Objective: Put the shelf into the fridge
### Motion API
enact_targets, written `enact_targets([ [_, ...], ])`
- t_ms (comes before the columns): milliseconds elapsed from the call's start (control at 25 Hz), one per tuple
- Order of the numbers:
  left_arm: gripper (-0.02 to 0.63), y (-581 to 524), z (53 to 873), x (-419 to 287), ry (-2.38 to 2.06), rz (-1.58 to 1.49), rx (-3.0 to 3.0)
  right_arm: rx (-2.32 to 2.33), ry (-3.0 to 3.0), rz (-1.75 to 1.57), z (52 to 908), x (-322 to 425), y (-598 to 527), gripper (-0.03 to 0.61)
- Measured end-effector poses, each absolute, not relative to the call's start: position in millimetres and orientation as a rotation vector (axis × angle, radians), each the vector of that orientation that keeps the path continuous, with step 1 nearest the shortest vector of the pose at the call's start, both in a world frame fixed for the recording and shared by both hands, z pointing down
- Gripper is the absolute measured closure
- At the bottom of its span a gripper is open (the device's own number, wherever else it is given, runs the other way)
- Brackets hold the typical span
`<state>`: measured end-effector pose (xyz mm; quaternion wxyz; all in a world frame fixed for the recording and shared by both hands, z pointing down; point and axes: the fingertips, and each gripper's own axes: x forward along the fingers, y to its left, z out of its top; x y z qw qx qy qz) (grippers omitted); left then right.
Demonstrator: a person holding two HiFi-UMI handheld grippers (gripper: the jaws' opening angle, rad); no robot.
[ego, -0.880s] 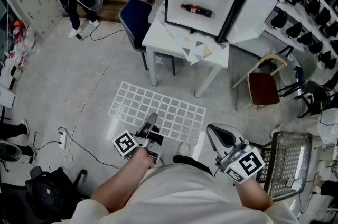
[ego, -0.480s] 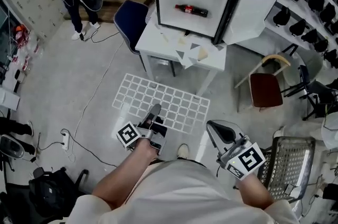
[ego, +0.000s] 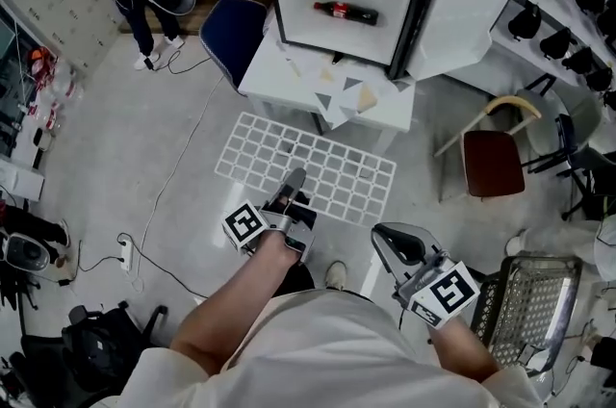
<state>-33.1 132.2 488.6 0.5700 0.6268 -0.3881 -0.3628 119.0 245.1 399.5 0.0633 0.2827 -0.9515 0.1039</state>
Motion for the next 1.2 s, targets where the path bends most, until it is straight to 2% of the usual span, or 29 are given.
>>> enact_targets([
  [880,0.577,-125,462,-49,-0.761,-0.815,1.514,1.213,-2.708,0.349,384,77,43,0.555],
  [1200,0.577,-182,455,-38,-0.785,-0.851,1.508,1.196,-2.689,0.373,390,103,-4,0.555],
])
